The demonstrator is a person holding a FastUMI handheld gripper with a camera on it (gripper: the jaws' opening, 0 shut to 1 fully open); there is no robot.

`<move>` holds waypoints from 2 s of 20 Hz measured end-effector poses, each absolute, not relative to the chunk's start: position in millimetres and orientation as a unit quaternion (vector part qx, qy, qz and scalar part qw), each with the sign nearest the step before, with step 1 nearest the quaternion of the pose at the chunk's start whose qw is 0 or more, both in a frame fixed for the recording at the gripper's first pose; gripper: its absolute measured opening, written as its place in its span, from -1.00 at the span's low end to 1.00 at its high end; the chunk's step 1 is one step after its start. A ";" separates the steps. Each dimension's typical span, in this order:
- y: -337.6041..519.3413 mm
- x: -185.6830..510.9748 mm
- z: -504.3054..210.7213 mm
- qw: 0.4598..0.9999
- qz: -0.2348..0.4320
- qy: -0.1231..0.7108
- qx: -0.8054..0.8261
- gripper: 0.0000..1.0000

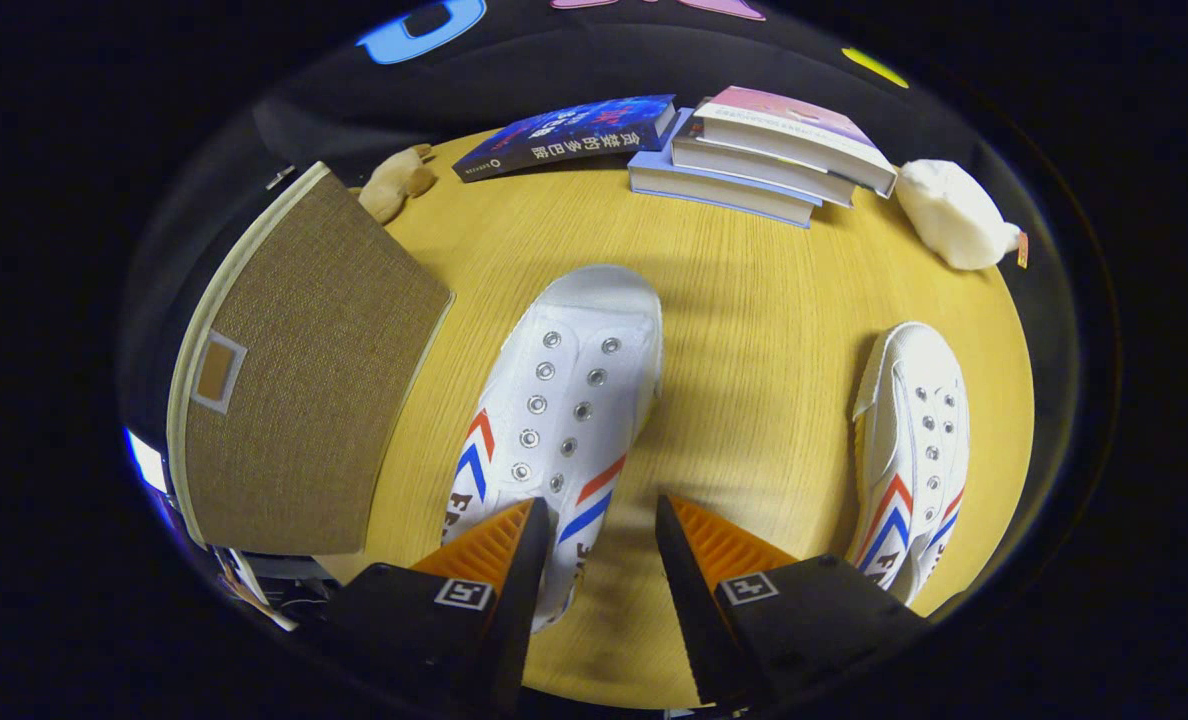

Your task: Open the storage box then place both shoes into the box .Put the left shoe in first, then the right shoe, with the right side of both shoes facing outward in a uniform manner.

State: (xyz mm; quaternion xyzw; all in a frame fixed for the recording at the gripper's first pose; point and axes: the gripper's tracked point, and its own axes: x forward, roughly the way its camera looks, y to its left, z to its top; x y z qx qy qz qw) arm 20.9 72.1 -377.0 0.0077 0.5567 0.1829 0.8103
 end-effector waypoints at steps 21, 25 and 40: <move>64.0 29.8 -279.0 0.863 0.064 0.491 0.094 -0.90; 79.2 22.1 -224.2 0.881 0.073 0.454 0.107 -0.90; 251.8 -14.9 -142.8 0.853 0.190 0.445 0.197 -0.90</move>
